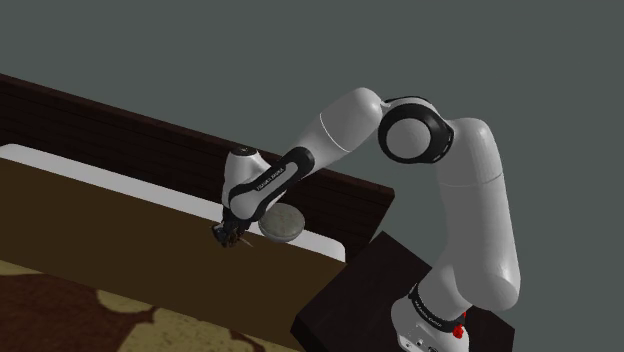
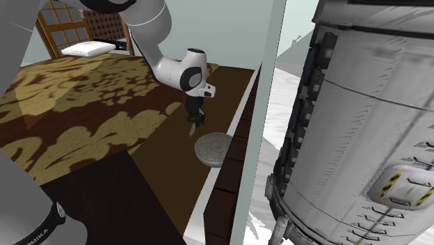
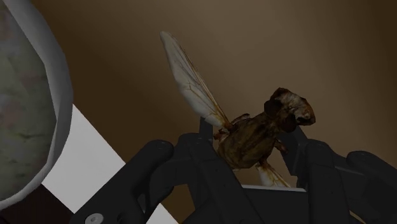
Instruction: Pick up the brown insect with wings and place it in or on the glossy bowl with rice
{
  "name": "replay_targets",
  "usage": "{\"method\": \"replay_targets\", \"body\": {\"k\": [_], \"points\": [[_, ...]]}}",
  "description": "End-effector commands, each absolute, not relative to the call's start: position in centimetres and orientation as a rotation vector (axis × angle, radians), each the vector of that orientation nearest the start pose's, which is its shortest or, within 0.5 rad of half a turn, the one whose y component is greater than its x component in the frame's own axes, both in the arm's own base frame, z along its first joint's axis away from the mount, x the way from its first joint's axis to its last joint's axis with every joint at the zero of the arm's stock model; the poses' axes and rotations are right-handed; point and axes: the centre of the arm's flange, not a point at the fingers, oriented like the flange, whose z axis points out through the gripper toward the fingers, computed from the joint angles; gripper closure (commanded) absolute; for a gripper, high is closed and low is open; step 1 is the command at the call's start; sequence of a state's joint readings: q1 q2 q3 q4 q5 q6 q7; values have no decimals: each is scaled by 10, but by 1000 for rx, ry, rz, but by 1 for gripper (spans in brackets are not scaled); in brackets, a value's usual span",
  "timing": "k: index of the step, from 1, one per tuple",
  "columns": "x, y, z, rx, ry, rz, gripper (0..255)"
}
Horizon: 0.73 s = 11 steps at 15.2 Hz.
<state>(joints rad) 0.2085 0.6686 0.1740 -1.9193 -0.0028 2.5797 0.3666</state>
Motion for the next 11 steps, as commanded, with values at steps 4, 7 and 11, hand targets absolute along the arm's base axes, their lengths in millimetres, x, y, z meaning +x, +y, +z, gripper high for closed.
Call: {"method": "replay_targets", "body": {"k": [4,7,11], "points": [[577,230,172,-3042,28,58,255],[577,230,188,-3042,28,58,255],[577,230,209,-3042,28,58,255]]}}
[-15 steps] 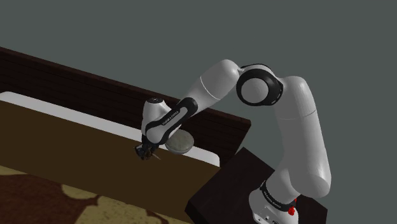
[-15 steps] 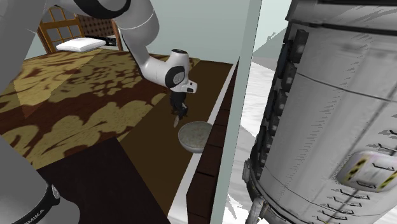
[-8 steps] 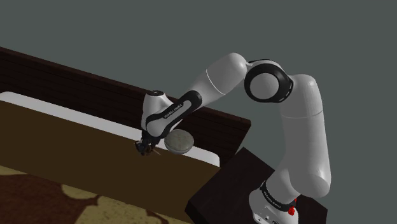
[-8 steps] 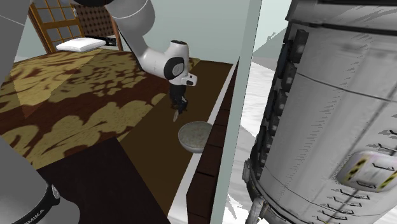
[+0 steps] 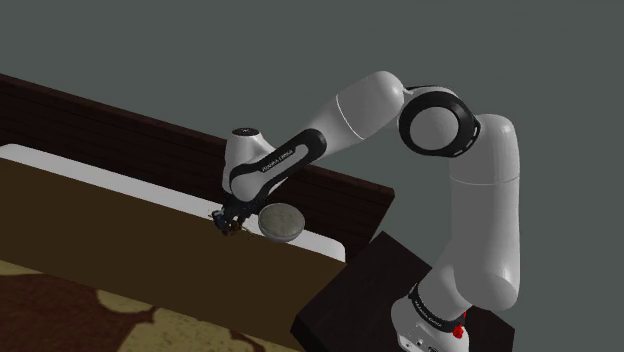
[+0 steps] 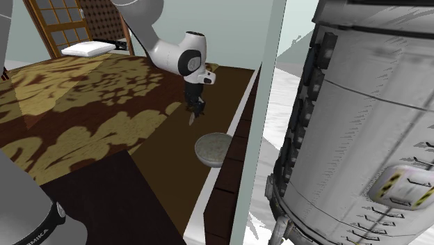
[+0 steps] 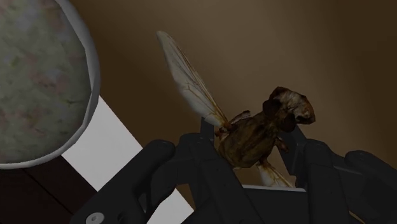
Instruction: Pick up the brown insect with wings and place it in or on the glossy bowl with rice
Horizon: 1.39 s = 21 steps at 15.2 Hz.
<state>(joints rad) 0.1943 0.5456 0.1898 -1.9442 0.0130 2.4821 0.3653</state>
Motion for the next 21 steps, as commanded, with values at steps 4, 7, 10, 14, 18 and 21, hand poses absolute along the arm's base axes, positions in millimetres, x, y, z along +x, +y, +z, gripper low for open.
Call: {"method": "replay_targets", "body": {"k": [4,7,10,14,18,21], "points": [[577,230,230,-3042,28,58,255],[577,230,246,-3042,28,58,255],[577,230,261,-3042,28,58,255],[574,191,262,-3042,28,58,255],[569,138,262,-3042,28,58,255],[565,98,262,-3042,28,58,255]]}}
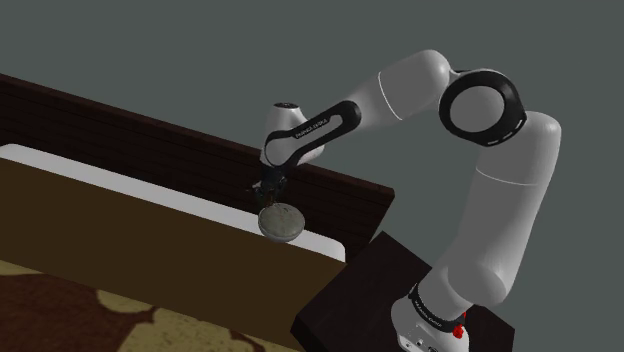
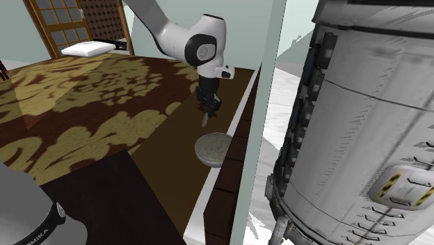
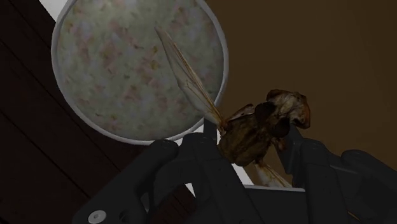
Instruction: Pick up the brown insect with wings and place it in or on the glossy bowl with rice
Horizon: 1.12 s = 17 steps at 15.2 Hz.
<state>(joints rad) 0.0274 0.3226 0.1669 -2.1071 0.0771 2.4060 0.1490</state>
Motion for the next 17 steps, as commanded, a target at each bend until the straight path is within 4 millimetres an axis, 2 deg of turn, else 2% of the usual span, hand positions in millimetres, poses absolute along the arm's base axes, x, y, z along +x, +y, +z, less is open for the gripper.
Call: {"method": "replay_targets", "body": {"k": [1,6,17], "points": [[564,85,262,-3042,28,58,255],[558,15,262,-3042,28,58,255],[558,15,204,-3042,28,58,255]]}}
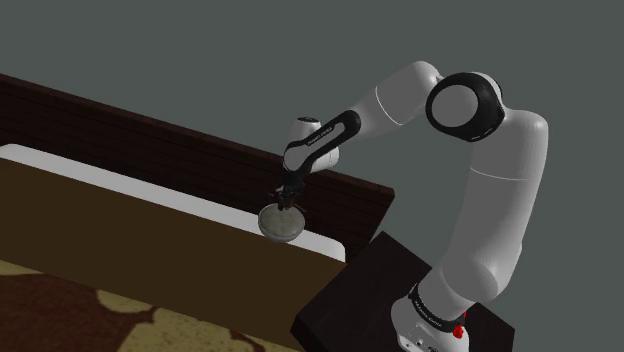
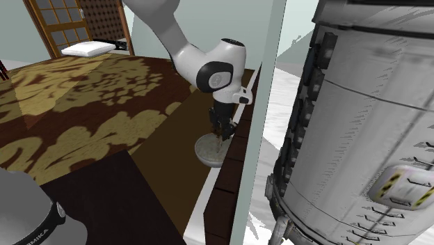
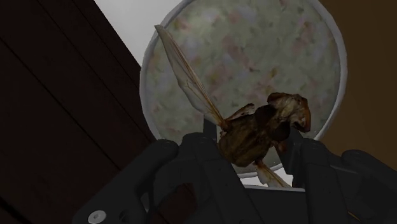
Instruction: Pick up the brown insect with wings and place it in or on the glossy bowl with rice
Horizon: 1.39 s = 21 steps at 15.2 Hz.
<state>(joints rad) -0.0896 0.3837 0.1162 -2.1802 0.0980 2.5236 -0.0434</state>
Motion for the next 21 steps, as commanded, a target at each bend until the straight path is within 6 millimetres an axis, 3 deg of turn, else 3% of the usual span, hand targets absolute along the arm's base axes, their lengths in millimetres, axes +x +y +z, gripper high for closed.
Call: {"method": "replay_targets", "body": {"k": [1,10,11,16,20,21], "points": [[558,15,198,-3042,28,58,255],[558,15,193,-3042,28,58,255],[558,15,193,-3042,28,58,0],[558,15,193,-3042,28,58,0],[560,10,242,-3042,28,58,0],[560,10,242,-3042,28,58,0]]}}
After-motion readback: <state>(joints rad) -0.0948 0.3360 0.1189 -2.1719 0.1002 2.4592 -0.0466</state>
